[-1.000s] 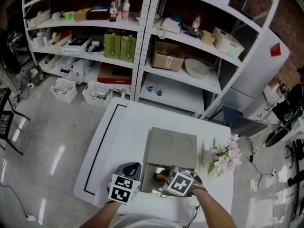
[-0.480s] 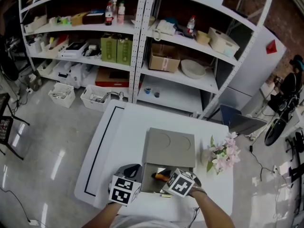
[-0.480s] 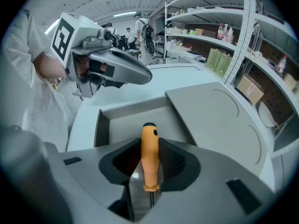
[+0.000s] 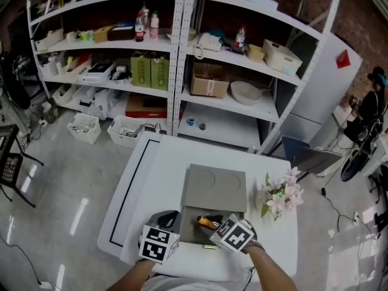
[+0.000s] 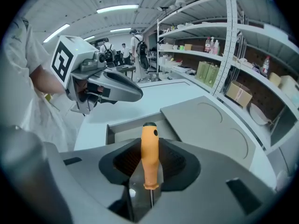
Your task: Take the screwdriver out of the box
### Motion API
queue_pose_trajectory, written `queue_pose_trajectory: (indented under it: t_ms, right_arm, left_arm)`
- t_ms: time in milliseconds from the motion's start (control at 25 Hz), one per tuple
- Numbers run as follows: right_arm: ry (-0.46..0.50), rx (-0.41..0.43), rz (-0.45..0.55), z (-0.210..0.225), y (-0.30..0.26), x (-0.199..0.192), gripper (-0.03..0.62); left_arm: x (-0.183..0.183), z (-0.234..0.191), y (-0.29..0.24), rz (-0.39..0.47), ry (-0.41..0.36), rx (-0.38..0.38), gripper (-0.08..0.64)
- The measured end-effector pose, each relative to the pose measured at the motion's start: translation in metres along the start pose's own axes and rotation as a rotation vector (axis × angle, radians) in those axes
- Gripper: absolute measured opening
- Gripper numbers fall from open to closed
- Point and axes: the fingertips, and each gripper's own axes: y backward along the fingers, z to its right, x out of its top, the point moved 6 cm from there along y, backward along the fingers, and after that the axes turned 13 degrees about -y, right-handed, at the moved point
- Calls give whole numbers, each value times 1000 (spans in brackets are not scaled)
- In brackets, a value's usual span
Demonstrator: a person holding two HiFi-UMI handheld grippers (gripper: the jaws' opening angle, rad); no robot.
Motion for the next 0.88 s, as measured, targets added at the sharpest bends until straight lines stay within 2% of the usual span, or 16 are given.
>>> queue_pose_trajectory:
  t_ms: [240,560,760,880]
  right_arm:
    - [-8,-22,103,-2,25,5,120]
    - [-68,-26,259,-6,65,6,120]
    - [-72,-78,346,-5,89,6,120]
    - [-108,-91,419,-6,107,4,120]
  left_arm:
    - [11,4,17,20,8,57,3]
    - [30,19,39,49,9,107,3]
    - [42,29,45,65,0,124,3]
    - [47,37,50,72,-11,131,3]
